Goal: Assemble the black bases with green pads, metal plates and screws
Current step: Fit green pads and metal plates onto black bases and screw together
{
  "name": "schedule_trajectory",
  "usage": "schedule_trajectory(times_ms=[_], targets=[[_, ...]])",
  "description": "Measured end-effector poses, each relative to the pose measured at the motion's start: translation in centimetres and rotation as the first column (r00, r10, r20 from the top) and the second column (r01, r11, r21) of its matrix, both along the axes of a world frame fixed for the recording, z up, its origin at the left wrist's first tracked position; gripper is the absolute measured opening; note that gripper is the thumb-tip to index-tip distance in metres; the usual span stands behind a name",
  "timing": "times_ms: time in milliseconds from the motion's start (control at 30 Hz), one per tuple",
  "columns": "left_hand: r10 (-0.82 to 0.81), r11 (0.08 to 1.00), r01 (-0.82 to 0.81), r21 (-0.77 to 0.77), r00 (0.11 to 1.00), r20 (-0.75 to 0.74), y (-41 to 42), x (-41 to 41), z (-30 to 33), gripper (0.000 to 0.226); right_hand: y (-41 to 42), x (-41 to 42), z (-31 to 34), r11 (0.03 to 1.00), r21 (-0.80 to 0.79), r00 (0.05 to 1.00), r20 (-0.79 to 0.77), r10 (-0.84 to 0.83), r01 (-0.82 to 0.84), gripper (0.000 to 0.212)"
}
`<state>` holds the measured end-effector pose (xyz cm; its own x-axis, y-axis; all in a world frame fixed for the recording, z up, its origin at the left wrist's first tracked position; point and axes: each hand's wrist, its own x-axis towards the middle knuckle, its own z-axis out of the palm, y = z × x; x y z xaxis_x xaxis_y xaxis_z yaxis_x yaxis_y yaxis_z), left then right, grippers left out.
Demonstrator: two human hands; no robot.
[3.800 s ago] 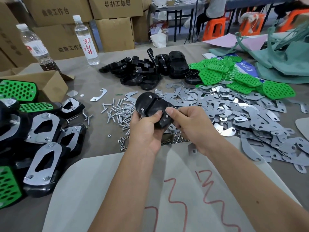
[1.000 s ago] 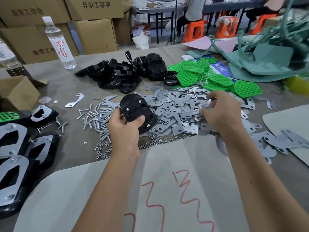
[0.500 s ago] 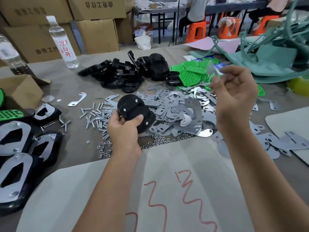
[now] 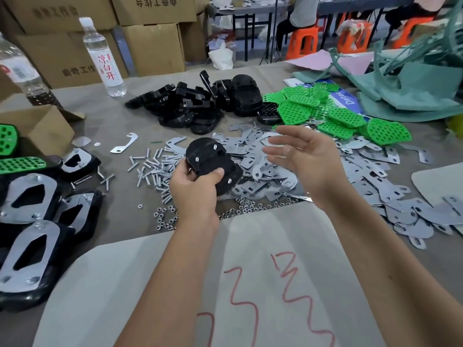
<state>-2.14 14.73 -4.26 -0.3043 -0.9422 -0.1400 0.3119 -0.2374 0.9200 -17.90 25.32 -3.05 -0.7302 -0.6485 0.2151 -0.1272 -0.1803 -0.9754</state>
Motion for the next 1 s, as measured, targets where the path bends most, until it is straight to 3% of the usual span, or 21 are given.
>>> schedule_trajectory(times_ms=[100, 200, 267, 367, 467, 600, 700, 767, 867, 900, 933, 1000], targets=[[0.006, 0.999, -0.006, -0.037, 1.000, -0.013, 0.2, -0.1, 0.1, 0.040, 1.4, -2.0, 0.1, 0.926, 0.098, 0.891, -0.325, -0.317, 0.365, 0.032], [-0.016, 0.994, 0.016, -0.107, 1.000, 0.003, 0.8, -0.4, 0.2, 0.043, 3.8, -4.6, 1.0, 0.771, 0.098, 0.764, -0.265, -0.589, 0.629, 0.020], [-0.045, 0.989, 0.046, -0.143, 0.999, 0.009, 1.4, -0.9, 0.3, 0.046, 5.9, -6.1, 1.1, 0.700, 0.204, 0.728, -0.254, -0.637, 0.684, 0.015], [-0.114, 0.979, 0.117, -0.167, 0.993, 0.030, 2.9, -2.5, 0.6, 0.046, 10.1, -7.0, 1.1, 0.584, 0.442, 0.727, -0.508, -0.462, 0.681, 0.015], [-0.183, 0.969, 0.190, -0.160, 0.981, 0.060, 4.6, -4.6, 0.7, 0.043, 14.1, -7.5, 2.1, 0.457, 0.617, 0.763, -0.576, -0.293, 0.641, 0.019], [-0.238, 0.959, 0.246, -0.138, 0.969, 0.071, 7.0, -7.1, 0.5, 0.040, 17.6, -7.3, 3.7, 0.285, 0.846, 0.882, -0.472, 0.006, 0.451, 0.064], [-0.263, 0.950, 0.273, -0.150, 0.961, 0.085, 8.6, -8.4, 0.5, 0.040, 18.7, -6.4, 4.0, 0.198, 0.931, 0.902, -0.350, 0.253, 0.306, 0.093], [-0.258, 0.951, 0.269, -0.154, 0.962, 0.090, 9.1, -8.8, 0.5, 0.041, 18.5, -6.2, 3.6, 0.266, 0.921, 0.906, -0.350, 0.238, 0.286, 0.086], [-0.227, 0.958, 0.239, -0.157, 0.970, 0.090, 9.1, -9.0, 0.5, 0.040, 16.8, -6.0, 2.6, 0.558, 0.705, 0.869, -0.492, -0.060, 0.438, 0.051], [-0.204, 0.964, 0.215, -0.158, 0.975, 0.088, 8.9, -9.0, 0.5, 0.040, 15.7, -5.6, 2.3, 0.606, 0.614, 0.827, -0.544, -0.138, 0.505, 0.042], [-0.177, 0.969, 0.189, -0.157, 0.980, 0.088, 8.7, -8.9, 0.4, 0.040, 14.4, -5.2, 2.0, 0.634, 0.564, 0.800, -0.580, -0.152, 0.529, 0.038], [-0.136, 0.978, 0.149, -0.146, 0.986, 0.095, 8.2, -8.6, 0.2, 0.040, 11.6, -4.2, 1.7, 0.645, 0.615, 0.813, -0.582, -0.017, 0.454, 0.044]])
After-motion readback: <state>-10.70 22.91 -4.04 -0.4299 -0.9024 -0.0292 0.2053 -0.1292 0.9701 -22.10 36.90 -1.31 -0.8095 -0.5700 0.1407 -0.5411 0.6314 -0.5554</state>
